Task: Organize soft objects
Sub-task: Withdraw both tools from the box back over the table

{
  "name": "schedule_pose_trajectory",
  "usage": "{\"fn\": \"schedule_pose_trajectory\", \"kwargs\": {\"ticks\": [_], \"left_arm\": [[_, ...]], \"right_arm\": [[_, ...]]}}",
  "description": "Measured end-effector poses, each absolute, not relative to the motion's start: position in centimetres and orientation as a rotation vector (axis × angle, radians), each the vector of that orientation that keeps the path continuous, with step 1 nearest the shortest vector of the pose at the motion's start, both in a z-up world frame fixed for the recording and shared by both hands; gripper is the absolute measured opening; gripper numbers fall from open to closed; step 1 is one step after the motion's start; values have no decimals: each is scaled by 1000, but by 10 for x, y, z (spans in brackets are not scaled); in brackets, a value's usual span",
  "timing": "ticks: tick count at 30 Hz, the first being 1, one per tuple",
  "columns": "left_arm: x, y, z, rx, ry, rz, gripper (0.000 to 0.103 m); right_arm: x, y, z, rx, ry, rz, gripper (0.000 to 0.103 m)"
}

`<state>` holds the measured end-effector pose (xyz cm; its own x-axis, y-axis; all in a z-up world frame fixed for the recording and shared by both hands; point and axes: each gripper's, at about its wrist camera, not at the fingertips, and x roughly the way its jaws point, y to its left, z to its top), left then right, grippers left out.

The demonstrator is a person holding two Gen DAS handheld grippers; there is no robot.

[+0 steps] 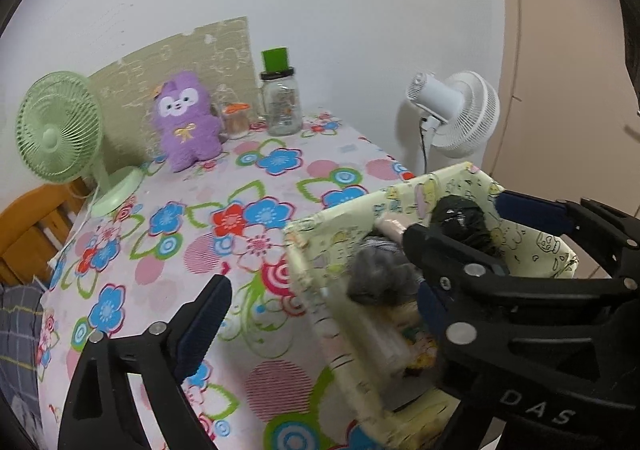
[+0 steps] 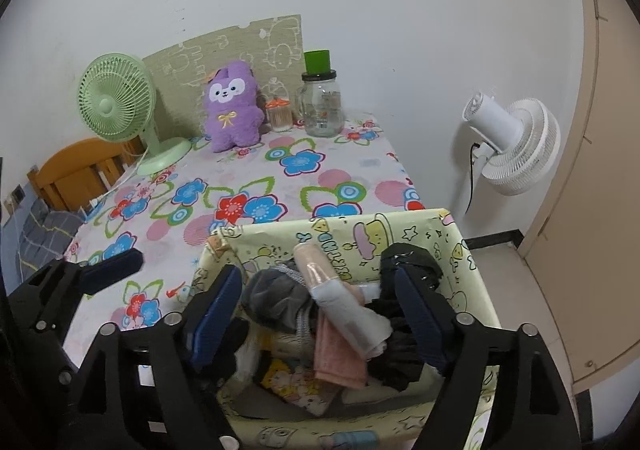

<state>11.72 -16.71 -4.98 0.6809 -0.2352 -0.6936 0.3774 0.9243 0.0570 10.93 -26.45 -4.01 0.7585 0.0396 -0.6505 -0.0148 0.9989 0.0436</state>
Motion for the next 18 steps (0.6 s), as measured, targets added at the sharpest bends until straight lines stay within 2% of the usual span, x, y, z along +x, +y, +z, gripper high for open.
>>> {"fn": "schedule_pose_trajectory", "kwargs": {"ticks": [4,18], "left_arm": [[112,-150,-48,177,729,-320,101],[100,-98,-50,132,715,-233,103]], "right_arm": [[104,-254,-36,36,680,22,96],[91,-221,-37,26,662,40,97]]}}
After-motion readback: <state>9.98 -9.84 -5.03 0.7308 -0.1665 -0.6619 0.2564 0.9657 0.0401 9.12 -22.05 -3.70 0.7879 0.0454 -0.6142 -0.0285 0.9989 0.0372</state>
